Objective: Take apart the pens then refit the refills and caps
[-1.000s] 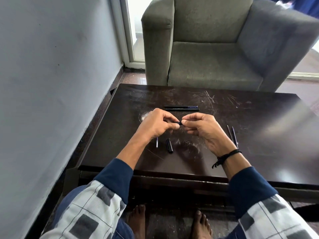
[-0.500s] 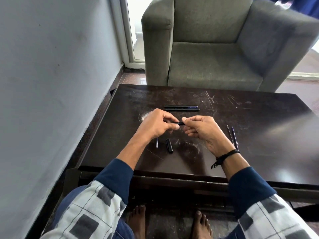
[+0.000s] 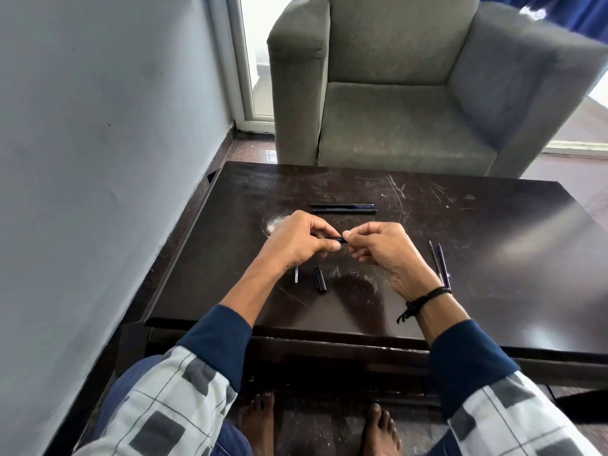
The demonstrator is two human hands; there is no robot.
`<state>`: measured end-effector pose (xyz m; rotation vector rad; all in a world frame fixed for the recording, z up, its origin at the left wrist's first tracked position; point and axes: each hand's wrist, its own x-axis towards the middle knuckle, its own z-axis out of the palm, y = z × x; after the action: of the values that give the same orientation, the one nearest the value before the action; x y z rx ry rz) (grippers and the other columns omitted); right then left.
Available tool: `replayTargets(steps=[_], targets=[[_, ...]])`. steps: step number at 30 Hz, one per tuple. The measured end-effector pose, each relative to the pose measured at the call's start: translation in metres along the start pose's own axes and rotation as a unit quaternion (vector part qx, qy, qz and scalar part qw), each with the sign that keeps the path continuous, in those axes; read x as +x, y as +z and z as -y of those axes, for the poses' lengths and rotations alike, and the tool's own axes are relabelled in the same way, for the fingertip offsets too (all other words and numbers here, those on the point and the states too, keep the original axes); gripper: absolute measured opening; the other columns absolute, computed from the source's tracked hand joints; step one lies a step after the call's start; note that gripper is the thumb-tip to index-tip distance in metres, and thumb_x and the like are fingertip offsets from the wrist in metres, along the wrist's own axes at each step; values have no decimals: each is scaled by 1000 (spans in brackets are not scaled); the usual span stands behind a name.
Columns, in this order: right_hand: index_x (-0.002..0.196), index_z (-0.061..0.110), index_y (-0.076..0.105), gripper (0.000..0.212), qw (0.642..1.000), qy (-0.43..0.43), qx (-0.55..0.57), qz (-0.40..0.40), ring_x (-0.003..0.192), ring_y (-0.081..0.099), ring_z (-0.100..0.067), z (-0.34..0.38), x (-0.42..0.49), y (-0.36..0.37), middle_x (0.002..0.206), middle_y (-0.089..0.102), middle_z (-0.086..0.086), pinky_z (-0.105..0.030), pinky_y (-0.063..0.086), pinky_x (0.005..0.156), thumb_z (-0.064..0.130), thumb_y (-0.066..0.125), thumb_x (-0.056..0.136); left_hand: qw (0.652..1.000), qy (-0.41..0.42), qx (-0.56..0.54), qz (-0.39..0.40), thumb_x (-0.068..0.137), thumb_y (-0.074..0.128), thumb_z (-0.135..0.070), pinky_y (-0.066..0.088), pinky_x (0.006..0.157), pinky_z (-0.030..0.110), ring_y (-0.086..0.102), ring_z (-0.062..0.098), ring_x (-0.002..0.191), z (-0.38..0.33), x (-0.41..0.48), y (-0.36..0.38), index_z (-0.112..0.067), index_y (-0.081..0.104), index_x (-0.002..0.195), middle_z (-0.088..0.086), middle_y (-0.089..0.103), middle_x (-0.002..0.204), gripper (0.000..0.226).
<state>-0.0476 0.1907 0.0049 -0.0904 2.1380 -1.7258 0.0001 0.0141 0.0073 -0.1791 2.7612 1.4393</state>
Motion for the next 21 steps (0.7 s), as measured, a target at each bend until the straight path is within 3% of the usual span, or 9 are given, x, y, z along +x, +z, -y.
replayTargets(steps=[4, 7, 12, 17, 21], targets=[[96, 10, 74, 15, 1000, 5, 19, 19, 67, 64, -12, 3, -3, -1, 81, 75, -7, -20, 51, 58, 23, 79, 88, 1000, -2, -5, -6, 83, 84, -26, 56, 88, 36, 76, 16, 76, -1, 0, -2, -26, 81, 97, 1, 77, 70, 14], [92, 11, 73, 19, 1000, 14, 13, -4, 63, 64, -11, 1, 0, 0, 84, 75, -12, -19, 51, 56, 30, 76, 90, 1000, -2, -4, -7, 83, 84, -25, 56, 87, 35, 75, 15, 75, -2, -1, -2, -24, 81, 97, 0, 77, 70, 14], [87, 6, 73, 10, 1000, 0, 28, -5, 61, 63, -10, 0, 2, -2, 82, 73, -15, -16, 51, 56, 15, 76, 89, 1000, -3, -5, -9, 82, 84, -26, 55, 88, 36, 75, 16, 75, -2, -1, -2, -26, 81, 95, 0, 76, 70, 13], [92, 10, 74, 14, 1000, -4, 31, 5, 67, 65, -11, 1, 2, -2, 84, 75, -11, -20, 54, 62, 23, 78, 89, 1000, -5, -6, -8, 84, 84, -26, 56, 90, 39, 75, 20, 79, -3, -1, -3, -27, 81, 95, 1, 77, 71, 11], [88, 9, 74, 2, 1000, -16, 25, 4, 70, 66, -12, 0, 3, -2, 80, 72, -9, -19, 54, 62, 9, 76, 88, 1000, -3, -8, -7, 82, 85, -26, 57, 92, 43, 76, 21, 78, -1, 0, -2, -26, 81, 94, 1, 77, 72, 12]])
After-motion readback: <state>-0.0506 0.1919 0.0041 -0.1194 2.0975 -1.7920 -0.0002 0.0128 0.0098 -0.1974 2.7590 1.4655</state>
